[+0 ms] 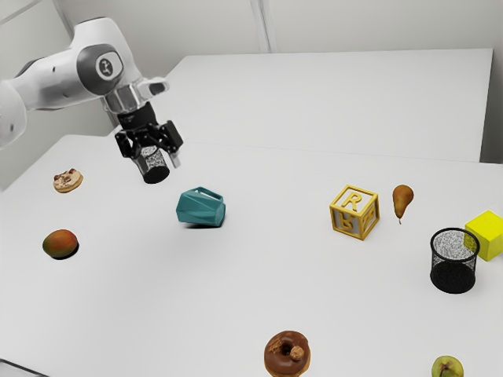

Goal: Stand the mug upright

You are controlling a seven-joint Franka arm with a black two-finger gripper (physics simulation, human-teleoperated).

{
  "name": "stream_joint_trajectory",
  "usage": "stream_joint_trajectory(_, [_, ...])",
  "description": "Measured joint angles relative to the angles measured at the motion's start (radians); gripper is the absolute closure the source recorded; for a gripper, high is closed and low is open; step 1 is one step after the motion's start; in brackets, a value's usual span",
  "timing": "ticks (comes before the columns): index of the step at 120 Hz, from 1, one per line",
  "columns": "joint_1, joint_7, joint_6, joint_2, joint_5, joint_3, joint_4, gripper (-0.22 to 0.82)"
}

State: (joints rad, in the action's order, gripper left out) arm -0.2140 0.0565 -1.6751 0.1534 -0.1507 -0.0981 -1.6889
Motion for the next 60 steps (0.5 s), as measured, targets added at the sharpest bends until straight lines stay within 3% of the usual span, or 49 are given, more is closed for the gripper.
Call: stream_joint_trajectory(60, [-0.101, 0.352, -0.179, 0.168, -0.135, 0.000, 0.014, 0.00])
